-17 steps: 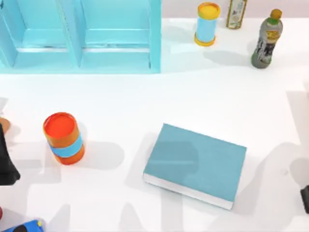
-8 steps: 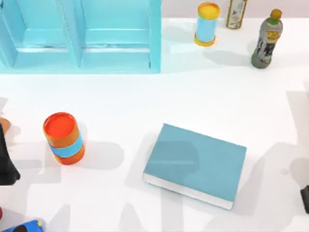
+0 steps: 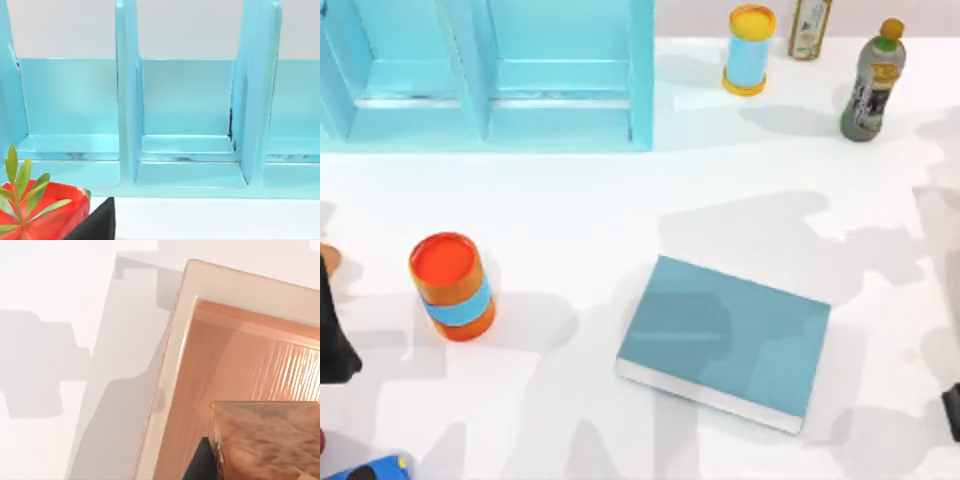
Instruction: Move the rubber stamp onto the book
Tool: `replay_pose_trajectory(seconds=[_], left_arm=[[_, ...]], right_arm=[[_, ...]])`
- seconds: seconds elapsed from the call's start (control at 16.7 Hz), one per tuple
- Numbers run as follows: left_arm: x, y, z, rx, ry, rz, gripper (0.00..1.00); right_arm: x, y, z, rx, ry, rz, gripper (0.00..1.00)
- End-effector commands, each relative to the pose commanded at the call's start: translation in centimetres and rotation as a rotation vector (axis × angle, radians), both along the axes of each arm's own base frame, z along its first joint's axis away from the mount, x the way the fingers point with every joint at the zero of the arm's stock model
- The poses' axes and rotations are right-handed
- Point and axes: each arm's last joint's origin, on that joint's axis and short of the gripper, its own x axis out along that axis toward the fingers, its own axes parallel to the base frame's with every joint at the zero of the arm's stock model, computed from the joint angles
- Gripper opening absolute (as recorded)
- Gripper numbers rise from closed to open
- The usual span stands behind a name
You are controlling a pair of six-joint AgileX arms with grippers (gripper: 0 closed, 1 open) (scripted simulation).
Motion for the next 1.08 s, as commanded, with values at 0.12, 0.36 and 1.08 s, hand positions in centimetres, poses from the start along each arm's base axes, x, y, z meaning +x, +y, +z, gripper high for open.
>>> replay_pose_trajectory(seconds=[0.12, 0.36, 1.08], left_arm=[[0.0, 0.0, 0.0, 0.0, 0.0, 0.0, 1.0], [0.0, 0.0, 0.0, 0.0, 0.0, 0.0, 1.0], [0.0, 0.0, 0.0, 0.0, 0.0, 0.0, 1.0]], right_arm=[[-0.7, 1.6, 1.6, 0.007, 0.002, -0.013, 0.0], [-2.5, 4.5, 1.5, 0.034, 0.203, -0.132, 0.0], [-2.7, 7.1, 0.6, -0.012, 0.346, -0.249, 0.0]])
